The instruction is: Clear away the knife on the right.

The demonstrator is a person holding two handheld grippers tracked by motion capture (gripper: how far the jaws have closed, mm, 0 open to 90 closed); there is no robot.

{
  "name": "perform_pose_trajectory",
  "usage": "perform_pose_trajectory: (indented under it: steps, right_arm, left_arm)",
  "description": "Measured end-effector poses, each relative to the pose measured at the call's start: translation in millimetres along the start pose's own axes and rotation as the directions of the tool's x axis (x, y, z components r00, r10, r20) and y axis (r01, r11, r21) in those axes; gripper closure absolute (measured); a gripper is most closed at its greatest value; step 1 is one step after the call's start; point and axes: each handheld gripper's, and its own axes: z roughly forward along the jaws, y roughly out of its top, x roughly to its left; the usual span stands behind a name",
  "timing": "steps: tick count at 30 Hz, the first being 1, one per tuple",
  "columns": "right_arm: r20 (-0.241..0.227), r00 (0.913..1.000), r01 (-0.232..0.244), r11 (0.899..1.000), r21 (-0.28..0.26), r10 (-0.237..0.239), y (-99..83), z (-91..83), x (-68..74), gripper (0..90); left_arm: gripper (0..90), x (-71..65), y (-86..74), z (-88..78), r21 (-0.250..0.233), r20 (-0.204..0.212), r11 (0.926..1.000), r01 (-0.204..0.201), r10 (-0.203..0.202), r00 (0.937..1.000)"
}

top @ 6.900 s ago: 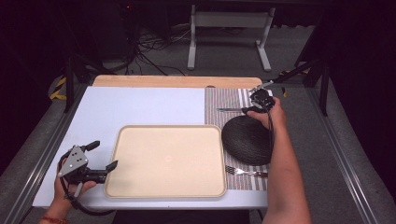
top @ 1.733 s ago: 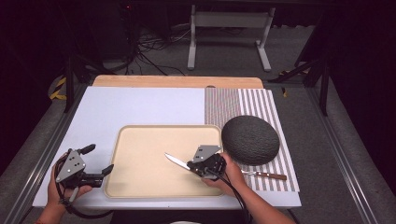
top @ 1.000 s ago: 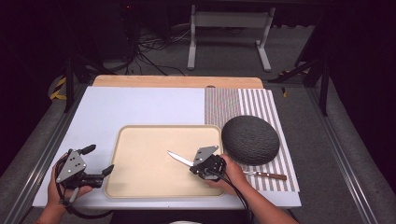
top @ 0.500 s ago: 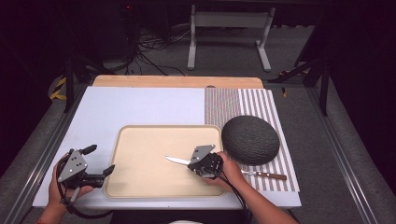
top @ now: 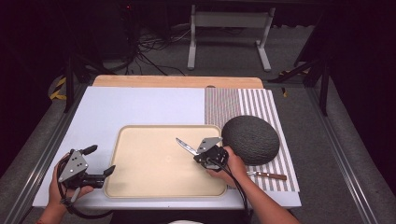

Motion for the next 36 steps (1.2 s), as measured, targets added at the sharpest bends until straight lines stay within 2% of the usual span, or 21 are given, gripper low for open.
perform_pose_trajectory:
  steps: [2,7,9,12,14,15,17,18,19,20,21,22,25,28,30,32,36]
  right_arm:
    - [0.017,0.9998,-0.002,1.0,0.004,0.002,-3.2,-3.1,-2.9,90.0]
    - [0.049,0.9961,-0.073,0.997,0.005,0.073,-11.4,-9.5,-12.1,90.0]
    - [0.035,0.9954,-0.089,0.996,-0.002,0.089,-13.7,-10.7,-13.0,90.0]
    - [0.041,0.9955,-0.086,0.996,0.005,0.086,-14.0,-11.9,-11.0,90.0]
    - [0.038,0.9941,-0.102,0.995,0.007,0.101,-14.2,-12.6,-10.4,90.0]
    - [0.042,0.9951,-0.09,0.996,0.013,0.09,-14.7,-13.8,-9.2,90.0]
    - [0.048,0.9964,-0.069,0.998,0.005,0.069,-15.7,-14.9,-6.0,81.8]
    - [0.058,0.9963,-0.063,0.998,-0.02,0.064,-15.5,-16.8,-3.7,81.0]
    - [0.058,0.9963,-0.063,0.998,-0.02,0.064,-15.5,-16.8,-3.7,81.0]
    - [0.075,0.9962,-0.043,0.998,-0.034,0.046,-14.4,-18.6,-3.3,79.1]
    - [0.096,0.9945,-0.037,0.998,-0.053,0.042,-13.1,-20.1,-4.0,73.3]
    - [0.126,0.9899,-0.056,0.997,-0.058,0.063,-11.8,-19.7,-6.7,70.7]
    - [0.145,0.9865,-0.067,0.996,-0.062,0.076,-11.5,-16.7,-10.5,66.2]
    - [0.13,0.9885,-0.069,0.996,-0.062,0.077,-10.2,-10.0,-18.0,65.9]
    - [0.136,0.9881,-0.068,0.997,-0.036,0.072,-8.8,-1.8,-21.5,68.5]
    - [0.134,0.9885,-0.065,0.997,-0.039,0.07,-7.8,-0.6,-23.6,74.0]
    - [0.15,0.9843,-0.088,0.996,-0.03,0.092,-9.2,-3.1,-20.3,74.0]
  left_arm:
    - [7.3,0.1,-0.1,0.0,0.0,0.0,1.0,0.001,-0.001,1.0]
    - [7.3,0.0,0.0,-0.3,0.002,-0.003,1.0,0.0,0.0,1.0]
    - [7.3,-0.2,0.0,-0.3,-0.002,-0.002,1.0,0.005,-0.005,1.0]
    - [7.3,-0.1,0.0,-0.2,0.002,-0.001,1.0,0.001,-0.001,1.0]
    - [7.3,-0.7,-0.1,-0.1,0.003,0.001,1.0,0.002,-0.002,1.0]
    - [7.3,-0.5,0.0,-0.3,0.004,-0.003,1.0,-0.003,0.003,1.0]
    - [7.5,-0.4,-0.1,-0.1,0.003,-0.001,1.0,-0.001,0.001,1.0]
    - [7.5,0.1,-0.1,0.2,0.002,-0.003,1.0,-0.001,0.001,1.0]
    - [7.5,0.1,-0.1,0.2,0.002,-0.003,1.0,-0.001,0.001,1.0]
    - [7.5,0.2,-0.2,0.4,0.005,-0.004,1.0,-0.002,0.002,1.0]
    - [7.5,0.1,-0.1,0.5,0.006,-0.003,1.0,-0.004,0.005,1.0]
    - [7.5,-0.1,-0.2,0.4,0.005,-0.003,1.0,-0.004,0.004,1.0]
    - [7.6,-0.3,-0.5,0.8,0.009,0.002,1.0,0.002,-0.002,1.0]
    - [7.6,0.3,-0.7,2.1,0.011,-0.003,0.9999,-0.003,0.003,1.0]
    - [7.6,0.1,-0.7,2.5,0.019,-0.002,0.9998,-0.009,0.009,1.0]
    - [7.6,-0.2,-0.9,2.5,0.02,0.0,0.9998,-0.006,0.006,1.0]
    - [7.6,0.8,-1.6,2.9,0.019,0.004,0.9998,0.006,-0.006,1.0]
